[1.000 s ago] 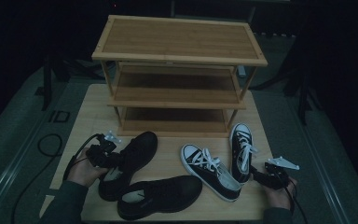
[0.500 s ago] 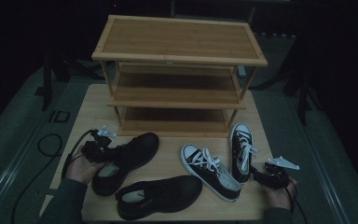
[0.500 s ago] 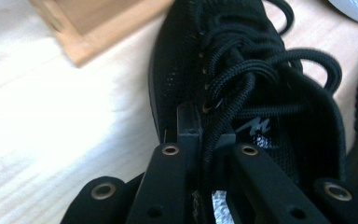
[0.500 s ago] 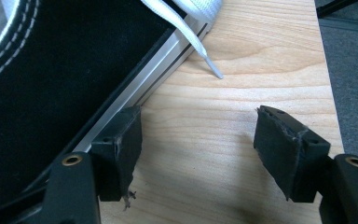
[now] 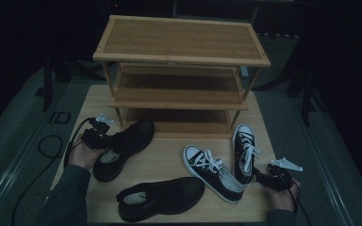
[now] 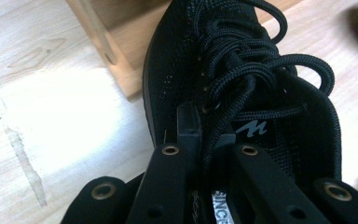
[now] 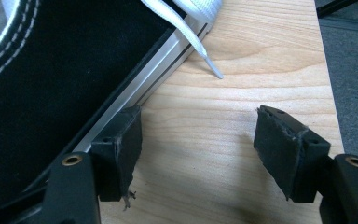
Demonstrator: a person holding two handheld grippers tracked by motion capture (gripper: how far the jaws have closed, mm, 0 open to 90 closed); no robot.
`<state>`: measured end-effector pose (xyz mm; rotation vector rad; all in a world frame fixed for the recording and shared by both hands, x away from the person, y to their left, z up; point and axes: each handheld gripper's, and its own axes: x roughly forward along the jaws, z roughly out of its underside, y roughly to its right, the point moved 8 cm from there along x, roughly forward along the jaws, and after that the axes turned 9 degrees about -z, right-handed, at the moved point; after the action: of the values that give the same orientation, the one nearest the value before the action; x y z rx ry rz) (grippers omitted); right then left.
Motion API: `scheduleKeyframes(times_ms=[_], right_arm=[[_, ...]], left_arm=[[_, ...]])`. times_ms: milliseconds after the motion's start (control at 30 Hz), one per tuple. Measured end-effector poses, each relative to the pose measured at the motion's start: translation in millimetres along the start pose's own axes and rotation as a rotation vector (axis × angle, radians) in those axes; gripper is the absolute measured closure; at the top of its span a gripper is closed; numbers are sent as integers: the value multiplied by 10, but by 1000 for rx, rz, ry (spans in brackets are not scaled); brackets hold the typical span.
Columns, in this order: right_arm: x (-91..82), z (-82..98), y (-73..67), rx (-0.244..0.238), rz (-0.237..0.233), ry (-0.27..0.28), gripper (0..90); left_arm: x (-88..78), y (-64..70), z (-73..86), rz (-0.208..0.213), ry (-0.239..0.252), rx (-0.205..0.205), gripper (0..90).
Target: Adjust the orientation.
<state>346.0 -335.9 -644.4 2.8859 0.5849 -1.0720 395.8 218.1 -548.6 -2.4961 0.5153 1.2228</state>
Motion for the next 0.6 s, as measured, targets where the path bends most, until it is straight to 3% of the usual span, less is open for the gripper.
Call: scheduleKeyframes(times_ms=[500, 600], right_arm=[[0, 0, 0, -1, 0, 0, 320], [0, 0, 0, 0, 0, 0, 320]], left_arm=[[58, -179, 73, 6, 8, -12, 873], [53, -170, 88, 14, -4, -8, 813]])
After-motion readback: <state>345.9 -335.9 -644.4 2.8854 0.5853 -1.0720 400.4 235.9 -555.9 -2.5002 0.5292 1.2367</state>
